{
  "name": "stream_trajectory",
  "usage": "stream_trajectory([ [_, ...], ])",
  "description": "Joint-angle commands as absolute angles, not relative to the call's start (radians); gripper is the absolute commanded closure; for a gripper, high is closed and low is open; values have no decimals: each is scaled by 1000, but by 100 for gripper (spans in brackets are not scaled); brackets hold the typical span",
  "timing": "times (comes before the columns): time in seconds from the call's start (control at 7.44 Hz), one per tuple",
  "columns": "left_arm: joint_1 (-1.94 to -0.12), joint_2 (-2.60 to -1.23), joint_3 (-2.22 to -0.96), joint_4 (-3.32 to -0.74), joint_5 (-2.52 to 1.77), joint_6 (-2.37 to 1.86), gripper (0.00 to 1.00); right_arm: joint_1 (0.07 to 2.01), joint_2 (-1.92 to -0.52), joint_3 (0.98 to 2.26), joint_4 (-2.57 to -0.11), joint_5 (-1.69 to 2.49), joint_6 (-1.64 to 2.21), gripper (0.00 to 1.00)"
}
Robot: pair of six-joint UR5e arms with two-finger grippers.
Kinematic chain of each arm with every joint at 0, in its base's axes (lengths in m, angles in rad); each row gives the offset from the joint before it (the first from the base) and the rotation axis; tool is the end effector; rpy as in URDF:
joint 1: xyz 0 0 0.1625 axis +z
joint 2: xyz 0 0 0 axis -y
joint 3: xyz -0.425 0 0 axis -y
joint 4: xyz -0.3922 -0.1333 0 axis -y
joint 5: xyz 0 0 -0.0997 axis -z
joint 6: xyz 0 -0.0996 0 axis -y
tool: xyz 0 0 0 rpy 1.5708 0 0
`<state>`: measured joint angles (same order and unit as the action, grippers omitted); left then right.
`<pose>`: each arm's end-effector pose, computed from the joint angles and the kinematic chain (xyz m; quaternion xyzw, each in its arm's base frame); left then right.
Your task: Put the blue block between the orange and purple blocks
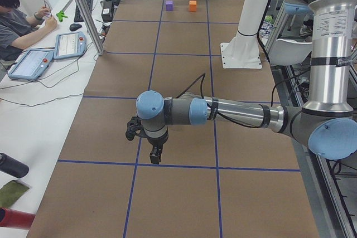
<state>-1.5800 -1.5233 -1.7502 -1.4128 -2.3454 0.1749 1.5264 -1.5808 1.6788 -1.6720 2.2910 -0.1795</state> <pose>-0.0679 -0.4658 0.6092 0.0227 0.3772 0.0717 0.9231 0.0460 -0.4880 0.6243 0.0223 -0.3517 -0.1040 0.9301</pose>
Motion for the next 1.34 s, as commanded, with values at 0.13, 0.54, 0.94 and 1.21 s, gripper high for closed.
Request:
stream_trajectory([
  [0.13, -1580, -1523, -1763, -1413, -2342, 176, 0, 1526, -1578, 1698, -1671, 2302, -186, 0],
  [0.54, -1577, -1571, -1769, -1420, -2347, 169, 0, 1520, -1575, 1710, -1535, 2304, -176, 0],
  [0.94, -1552, -1624, -1710, -1568, -2382, 27, 0, 1509, -1591, 1691, -1493, 2348, -166, 0],
  [1.21, -1436, -1621, -1704, -1752, -2411, -116, 0, 1505, -1591, 1701, -1470, 2413, -161, 0],
])
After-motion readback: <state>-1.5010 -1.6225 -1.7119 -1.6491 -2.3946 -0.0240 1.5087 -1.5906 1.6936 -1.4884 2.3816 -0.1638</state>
